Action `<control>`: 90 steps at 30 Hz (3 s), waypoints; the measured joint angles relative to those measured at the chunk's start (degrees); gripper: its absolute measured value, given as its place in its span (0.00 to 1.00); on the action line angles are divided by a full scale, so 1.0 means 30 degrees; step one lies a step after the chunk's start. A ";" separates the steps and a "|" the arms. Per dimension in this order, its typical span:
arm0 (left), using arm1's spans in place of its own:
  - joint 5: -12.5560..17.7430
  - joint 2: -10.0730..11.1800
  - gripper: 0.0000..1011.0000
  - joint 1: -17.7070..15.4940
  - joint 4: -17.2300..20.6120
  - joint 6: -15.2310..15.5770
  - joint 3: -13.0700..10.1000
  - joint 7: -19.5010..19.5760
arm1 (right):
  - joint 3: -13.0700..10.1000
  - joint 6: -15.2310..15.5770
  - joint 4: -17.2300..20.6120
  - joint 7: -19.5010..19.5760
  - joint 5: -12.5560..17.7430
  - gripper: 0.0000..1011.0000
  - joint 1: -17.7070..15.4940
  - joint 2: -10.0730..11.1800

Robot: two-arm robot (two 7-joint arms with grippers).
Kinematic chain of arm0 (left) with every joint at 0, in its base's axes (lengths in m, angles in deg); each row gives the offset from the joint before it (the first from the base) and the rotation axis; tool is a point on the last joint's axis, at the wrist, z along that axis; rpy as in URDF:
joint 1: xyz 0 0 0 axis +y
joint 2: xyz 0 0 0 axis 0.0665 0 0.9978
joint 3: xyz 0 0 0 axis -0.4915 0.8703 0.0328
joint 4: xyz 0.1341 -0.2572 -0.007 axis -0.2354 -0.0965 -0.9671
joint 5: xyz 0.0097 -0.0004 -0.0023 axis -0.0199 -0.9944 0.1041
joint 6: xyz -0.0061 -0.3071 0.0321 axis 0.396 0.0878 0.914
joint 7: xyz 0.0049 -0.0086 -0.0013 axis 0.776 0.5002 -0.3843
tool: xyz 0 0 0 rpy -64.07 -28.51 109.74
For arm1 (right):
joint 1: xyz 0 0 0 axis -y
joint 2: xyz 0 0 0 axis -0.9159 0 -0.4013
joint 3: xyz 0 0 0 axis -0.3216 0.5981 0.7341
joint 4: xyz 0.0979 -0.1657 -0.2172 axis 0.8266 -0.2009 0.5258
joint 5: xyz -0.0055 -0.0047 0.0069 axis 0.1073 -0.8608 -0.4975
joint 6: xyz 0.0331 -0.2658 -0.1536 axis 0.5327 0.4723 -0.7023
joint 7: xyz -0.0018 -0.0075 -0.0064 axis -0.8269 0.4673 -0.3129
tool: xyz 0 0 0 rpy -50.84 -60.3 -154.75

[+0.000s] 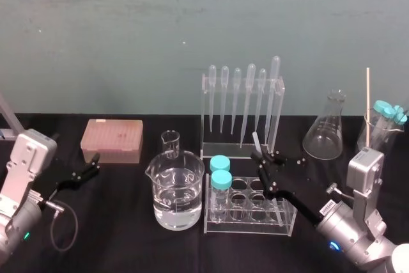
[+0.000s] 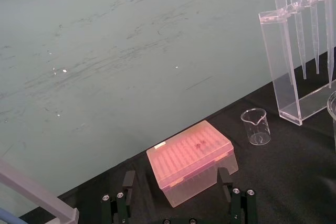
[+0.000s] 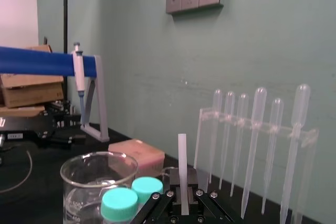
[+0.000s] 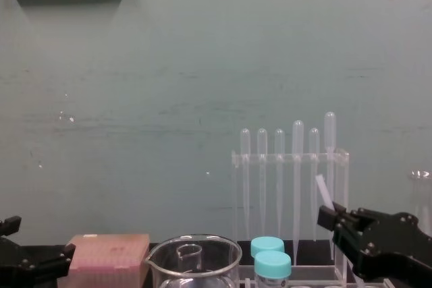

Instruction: Pick up the stirring rod with one hand, then place it down.

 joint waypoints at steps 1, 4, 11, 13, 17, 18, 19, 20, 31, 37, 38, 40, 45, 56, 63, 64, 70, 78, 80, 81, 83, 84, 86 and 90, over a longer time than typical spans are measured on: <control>0.0000 0.0000 0.99 0.0000 0.0000 0.0000 0.0000 -0.0001 | 0.0019 0.0127 -0.0084 -0.0036 -0.0021 0.07 0.0033 0.0009; -0.0001 0.0000 0.99 0.0000 0.0000 0.0000 0.0001 0.0000 | 0.0040 0.0314 -0.0194 -0.0060 -0.0074 0.07 0.0083 0.0013; 0.0000 0.0000 0.99 0.0000 0.0000 -0.0001 0.0001 0.0000 | 0.0036 0.0407 -0.0237 -0.0044 -0.0097 0.07 0.0113 -0.0009; -0.0001 0.0000 0.99 0.0000 -0.0001 -0.0001 0.0000 -0.0001 | 0.0036 0.0408 -0.0234 -0.0043 -0.0097 0.07 0.0113 -0.0008; 0.0000 0.0000 0.99 0.0000 0.0000 -0.0001 0.0001 0.0000 | 0.0035 0.0403 -0.0227 -0.0041 -0.0097 0.07 0.0113 -0.0004; 0.0000 0.0000 0.99 0.0000 0.0000 -0.0001 0.0000 -0.0001 | 0.0035 0.0401 -0.0225 -0.0039 -0.0096 0.07 0.0112 -0.0002; 0.0000 0.0000 0.99 0.0000 0.0000 -0.0001 0.0000 -0.0001 | 0.0035 0.0397 -0.0224 -0.0039 -0.0097 0.07 0.0110 -0.0001; 0.0000 0.0000 0.99 0.0000 0.0000 -0.0001 0.0000 0.0000 | 0.0034 0.0395 -0.0223 -0.0037 -0.0097 0.07 0.0109 0.0001; -0.0001 0.0000 0.99 0.0000 0.0000 -0.0001 -0.0001 -0.0001 | 0.0036 0.0373 -0.0205 -0.0022 -0.0091 0.39 0.0095 0.0016; 0.0000 0.0000 0.99 -0.0001 0.0000 -0.0001 0.0000 0.0000 | 0.0035 0.0362 -0.0196 -0.0019 -0.0084 0.57 0.0089 0.0020; 0.0000 0.0000 0.99 0.0000 0.0000 -0.0001 0.0000 0.0000 | 0.0035 0.0362 -0.0195 -0.0019 -0.0082 0.59 0.0089 0.0020; 0.0001 0.0000 0.99 0.0001 0.0000 -0.0001 0.0000 0.0000 | 0.0035 0.0360 -0.0193 -0.0020 -0.0077 0.67 0.0089 0.0020; 0.0000 0.0000 0.99 -0.0001 0.0000 0.0000 0.0000 0.0000 | 0.0035 0.0360 -0.0195 -0.0019 -0.0066 0.80 0.0088 0.0021; 0.0000 -0.0001 0.99 0.0000 0.0000 0.0000 0.0000 0.0000 | 0.0030 -0.1333 0.0845 -0.0158 -0.0631 0.99 0.0375 -0.0028; 0.0001 0.0000 0.99 0.0000 0.0000 0.0000 0.0000 -0.0001 | -0.1482 -0.1419 0.2549 0.2552 -0.1889 0.99 -0.0599 -0.0454; -0.0001 0.0000 0.99 0.0000 0.0000 -0.0001 0.0001 0.0000 | -0.1695 -0.1110 0.2684 0.2917 -0.1955 0.99 -0.0778 -0.0480; 0.0000 0.0000 0.99 0.0000 0.0000 0.0000 0.0000 0.0000 | -0.3089 0.1873 0.3438 0.5131 -0.2359 0.99 -0.2285 -0.0580; 0.0000 0.0000 0.99 0.0000 0.0000 0.0000 0.0000 0.0000 | -0.3937 0.6200 0.3667 0.6270 -0.2307 0.99 -0.3263 -0.0717; 0.0000 0.0000 0.99 -0.0001 0.0000 -0.0001 0.0001 0.0000 | -0.3970 0.6811 0.3565 0.6313 -0.2303 0.99 -0.3269 -0.0770; 0.0000 0.0000 0.99 0.0001 0.0000 0.0000 -0.0001 0.0000 | -0.3971 0.6971 0.3523 0.6314 -0.2327 0.99 -0.3259 -0.0786; -0.0001 0.0000 0.99 0.0000 0.0000 -0.0001 0.0001 0.0000 | -0.3966 0.7126 0.3478 0.6312 -0.2349 0.99 -0.3247 -0.0802; -0.0001 -0.0001 0.99 0.0000 -0.0001 0.0000 0.0000 0.0000 | -0.3964 0.7118 0.3479 0.6310 -0.2349 0.99 -0.3246 -0.0800; 0.0000 0.0000 0.99 0.0000 0.0000 0.0000 0.0001 0.0000 | -0.3958 0.7063 0.3478 0.6308 -0.2345 0.99 -0.3245 -0.0794; 0.0000 0.0000 0.99 0.0000 0.0000 0.0000 0.0000 0.0000 | -0.3950 0.6975 0.3486 0.6301 -0.2335 0.99 -0.3240 -0.0785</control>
